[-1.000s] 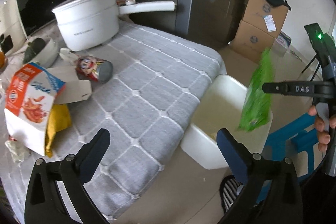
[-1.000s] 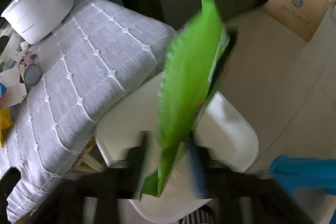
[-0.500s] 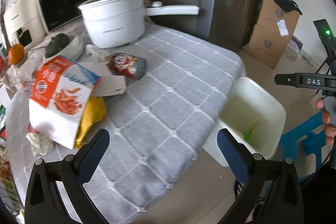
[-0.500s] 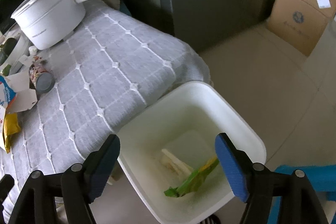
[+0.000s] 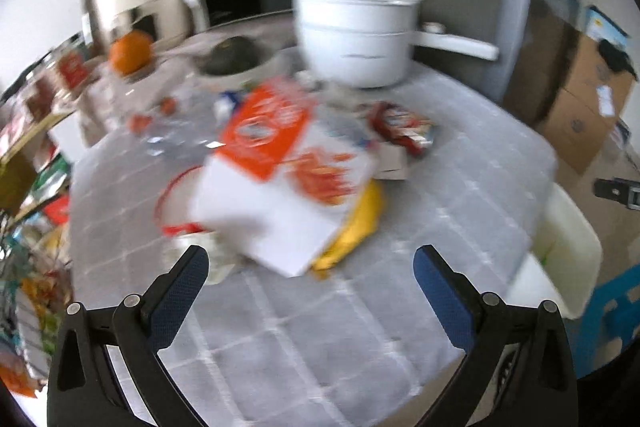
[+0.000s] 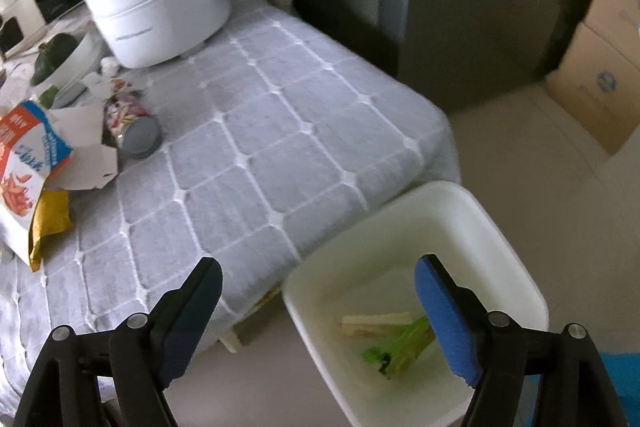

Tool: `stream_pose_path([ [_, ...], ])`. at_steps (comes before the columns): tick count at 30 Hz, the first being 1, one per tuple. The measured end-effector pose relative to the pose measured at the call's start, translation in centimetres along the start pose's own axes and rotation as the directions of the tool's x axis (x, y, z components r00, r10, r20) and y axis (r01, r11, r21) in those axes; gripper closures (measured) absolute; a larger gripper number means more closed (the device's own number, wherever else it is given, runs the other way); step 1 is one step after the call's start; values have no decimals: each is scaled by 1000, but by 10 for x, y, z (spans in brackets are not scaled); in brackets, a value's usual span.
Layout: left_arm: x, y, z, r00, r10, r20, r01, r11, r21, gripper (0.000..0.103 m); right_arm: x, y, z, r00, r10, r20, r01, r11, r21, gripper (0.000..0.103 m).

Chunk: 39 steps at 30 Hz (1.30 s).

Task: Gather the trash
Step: 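Grasp the crumpled white tissue on the table with the left tool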

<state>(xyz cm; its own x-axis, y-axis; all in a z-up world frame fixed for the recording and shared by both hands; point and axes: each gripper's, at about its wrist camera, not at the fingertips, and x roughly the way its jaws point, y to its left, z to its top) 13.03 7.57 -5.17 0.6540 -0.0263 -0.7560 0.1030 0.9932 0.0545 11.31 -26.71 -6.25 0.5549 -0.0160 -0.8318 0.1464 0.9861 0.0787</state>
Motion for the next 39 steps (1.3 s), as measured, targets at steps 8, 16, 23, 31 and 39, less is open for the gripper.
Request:
stream_pose_path([
  [8, 34, 60, -3, 984, 106, -140, -109, 994, -12, 0, 11, 41, 8, 999, 35, -5, -35, 998, -56, 19],
  [16, 71, 96, -3, 985, 49, -167, -75, 985, -154, 0, 29, 84, 14, 998, 47, -29, -50, 991, -124, 19],
  [23, 99, 92, -3, 979, 24, -202, -55, 987, -148, 29, 47, 115, 15, 996, 67, -51, -74, 985, -157, 19],
  [31, 82, 104, -1, 984, -29, -176, -5, 982, -191, 77, 66, 166, 5, 982, 163, -93, -178, 967, -183, 19],
  [39, 58, 127, -6, 987, -87, -137, 48, 962, -269, 79, 92, 213, -6, 935, 328, -135, -345, 930, -129, 19],
])
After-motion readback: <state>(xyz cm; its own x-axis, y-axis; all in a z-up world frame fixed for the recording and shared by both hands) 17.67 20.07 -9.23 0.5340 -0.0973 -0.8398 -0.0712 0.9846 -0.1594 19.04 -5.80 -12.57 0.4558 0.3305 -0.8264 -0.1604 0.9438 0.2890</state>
